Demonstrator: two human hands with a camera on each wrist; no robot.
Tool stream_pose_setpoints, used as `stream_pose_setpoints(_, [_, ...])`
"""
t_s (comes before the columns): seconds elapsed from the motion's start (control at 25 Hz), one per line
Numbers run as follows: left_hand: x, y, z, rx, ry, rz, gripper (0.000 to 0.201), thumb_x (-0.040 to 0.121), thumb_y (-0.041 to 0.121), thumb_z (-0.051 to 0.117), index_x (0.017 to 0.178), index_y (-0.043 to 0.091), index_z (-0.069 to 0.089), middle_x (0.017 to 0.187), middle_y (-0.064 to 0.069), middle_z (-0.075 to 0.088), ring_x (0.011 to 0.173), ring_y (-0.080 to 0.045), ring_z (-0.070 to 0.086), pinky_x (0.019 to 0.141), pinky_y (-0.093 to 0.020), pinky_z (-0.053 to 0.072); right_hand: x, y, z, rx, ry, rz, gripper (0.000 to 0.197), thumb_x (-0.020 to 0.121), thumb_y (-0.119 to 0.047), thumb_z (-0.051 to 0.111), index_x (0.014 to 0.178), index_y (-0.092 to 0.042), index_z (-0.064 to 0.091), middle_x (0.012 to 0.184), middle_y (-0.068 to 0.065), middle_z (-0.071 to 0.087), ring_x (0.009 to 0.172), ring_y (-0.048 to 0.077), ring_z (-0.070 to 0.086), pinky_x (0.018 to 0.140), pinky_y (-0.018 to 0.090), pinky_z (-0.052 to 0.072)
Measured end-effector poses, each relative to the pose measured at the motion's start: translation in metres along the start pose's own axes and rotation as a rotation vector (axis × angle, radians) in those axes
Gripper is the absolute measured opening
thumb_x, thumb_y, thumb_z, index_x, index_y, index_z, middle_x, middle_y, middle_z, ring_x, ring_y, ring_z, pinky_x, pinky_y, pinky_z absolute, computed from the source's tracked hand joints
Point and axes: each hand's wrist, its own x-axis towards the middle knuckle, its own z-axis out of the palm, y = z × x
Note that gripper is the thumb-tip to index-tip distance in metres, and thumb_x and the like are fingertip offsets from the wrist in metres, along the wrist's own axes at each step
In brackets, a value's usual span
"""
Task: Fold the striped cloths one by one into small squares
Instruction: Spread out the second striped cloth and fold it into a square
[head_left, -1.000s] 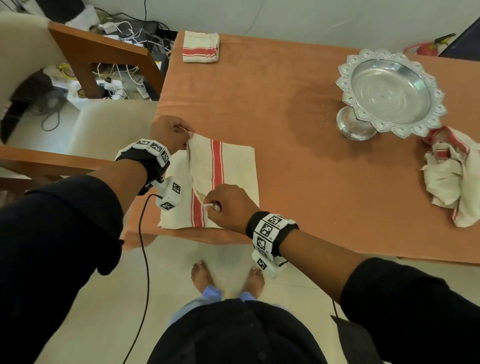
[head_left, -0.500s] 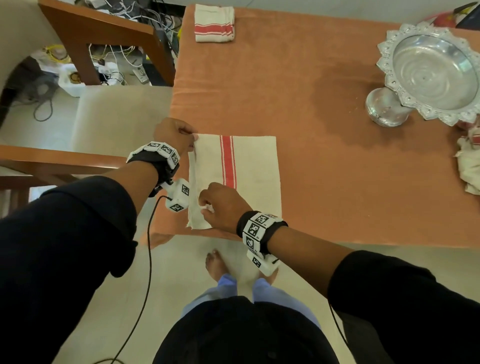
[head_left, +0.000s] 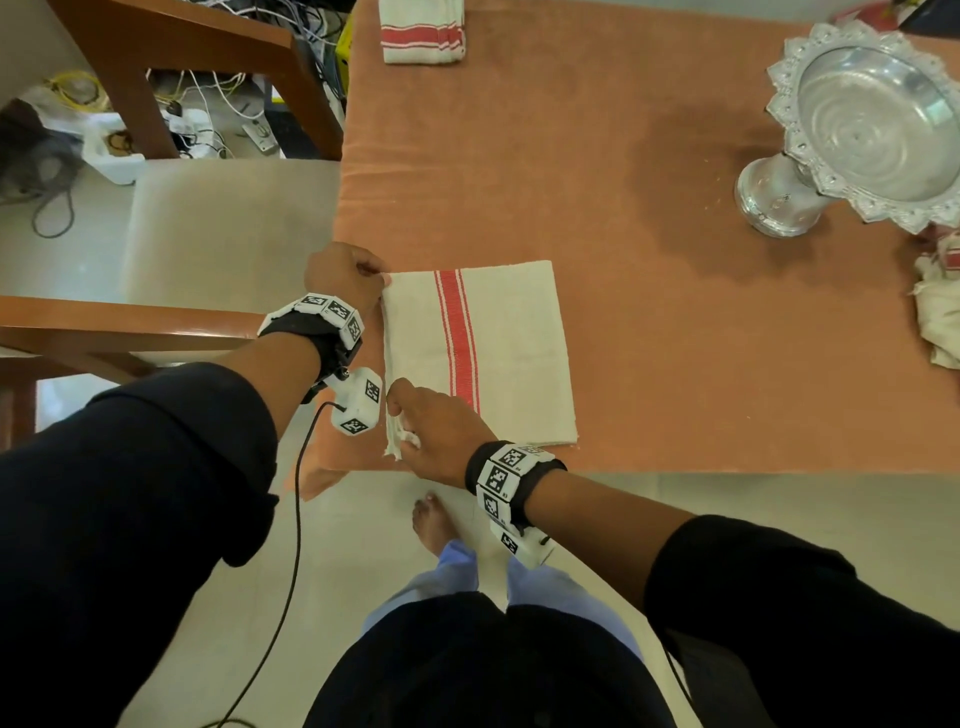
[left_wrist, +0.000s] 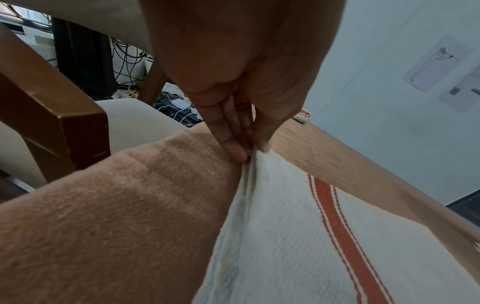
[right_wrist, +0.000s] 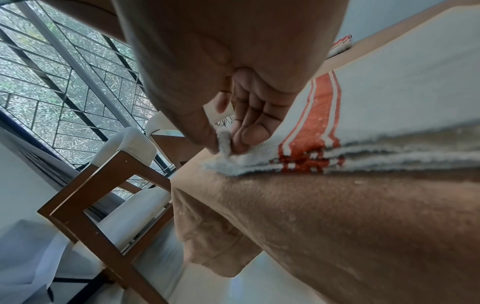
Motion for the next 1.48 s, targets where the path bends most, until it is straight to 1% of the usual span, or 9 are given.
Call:
stream_pose_setpoints(0.16, [-0.001,-0.007,0.001,-0.02,-0.003,-0.014,0.006,0.083,0.02,0.08,0.088,0.021,0.083,0.083,-0.001,0.078,0.079,-0.023,0.074,0.08,-0.037,0.062,0.0,-0.001,0.009,-0.007,-0.012,0.007,0.044,0.082,-0.012,0.061,0.12,-0.015,0.039,0.09,0.008,0.058,0.067,0.031,0.056,0.061,0.043,0.053])
stream_pose_setpoints(0.52, [0.0,-0.008,0.0,0.0,0.005,-0.034,0.008,0.083,0.021,0.081,0.091,0.022,0.082,0.086,-0.001,0.078,0.083,-0.022,0.074,0.084,-0.037,0.061,0.002,0.001,0.012,0.016,-0.078,0.008,0.049,0.084,-0.029,0.071,0.122,-0.016,0.043,0.096,0.01,0.058,0.074,0.03,0.059,0.067,0.045,0.055])
stream_pose_setpoints(0.72, [0.0,-0.007,-0.001,0.01,0.007,-0.039,0.007,0.083,0.022,0.08,0.09,0.023,0.083,0.086,0.0,0.078,0.083,-0.021,0.073,0.084,-0.035,0.06,0.0,0.005,0.01,0.013,-0.098,-0.034,0.043,0.083,-0.018,0.069,0.12,-0.016,0.048,0.096,0.01,0.055,0.072,0.03,0.057,0.065,0.045,0.054])
stream_pose_setpoints(0.84, [0.001,-0.007,-0.002,0.025,-0.011,-0.038,0.006,0.082,0.023,0.079,0.088,0.024,0.082,0.084,0.002,0.078,0.083,-0.021,0.074,0.082,-0.034,0.06,0.001,0.006,0.008,0.021,-0.122,-0.052,0.043,0.083,-0.023,0.074,0.119,-0.015,0.052,0.096,0.01,0.054,0.074,0.029,0.058,0.067,0.043,0.053])
stream_pose_setpoints(1.0, [-0.009,0.002,-0.002,0.139,0.032,0.049,0.022,0.084,0.02,0.073,0.106,0.023,0.075,0.111,-0.003,0.071,0.097,-0.025,0.068,0.089,-0.037,0.055,0.004,0.011,-0.009,0.009,-0.012,-0.033,0.035,0.091,-0.042,0.068,0.115,-0.018,0.058,0.1,0.005,0.061,0.074,0.018,0.055,0.069,0.036,0.051])
stream_pose_setpoints(1.12, [-0.044,0.009,0.006,0.209,0.105,0.342,0.037,0.088,0.02,0.068,0.124,0.016,0.063,0.121,-0.01,0.058,0.101,-0.03,0.062,0.088,-0.044,0.054,0.016,0.031,-0.033,-0.159,0.226,0.041,0.025,0.095,-0.031,0.059,0.115,-0.017,0.064,0.104,0.004,0.064,0.089,0.024,0.059,0.075,0.041,0.052])
stream_pose_setpoints(1.24, [-0.082,0.01,0.023,0.292,-0.017,0.556,0.047,0.09,0.014,0.063,0.136,0.008,0.054,0.13,-0.014,0.058,0.115,-0.032,0.058,0.099,-0.043,0.05,0.033,0.053,-0.054,-0.362,0.278,0.12,0.04,0.088,-0.019,0.059,0.127,-0.014,0.061,0.122,0.008,0.062,0.108,0.03,0.057,0.087,0.046,0.051])
stream_pose_setpoints(1.36, [-0.094,0.007,0.041,0.485,-0.179,0.516,0.067,0.094,0.028,0.059,0.153,0.004,0.037,0.16,-0.02,0.036,0.151,-0.039,0.03,0.125,-0.05,0.025,0.044,0.067,-0.061,-0.462,0.184,0.144,0.06,0.09,-0.027,0.059,0.146,-0.013,0.046,0.15,0.01,0.047,0.137,0.032,0.042,0.11,0.046,0.041])
stream_pose_setpoints(1.48, [-0.087,0.006,0.046,0.55,-0.255,0.423,0.084,0.094,0.044,0.051,0.162,0.007,0.018,0.171,-0.018,0.009,0.159,-0.037,0.005,0.129,-0.052,0.008,0.048,0.077,-0.061,-0.505,0.074,0.132,0.073,0.093,-0.037,0.055,0.158,-0.014,0.029,0.166,0.009,0.024,0.153,0.03,0.02,0.122,0.047,0.026])
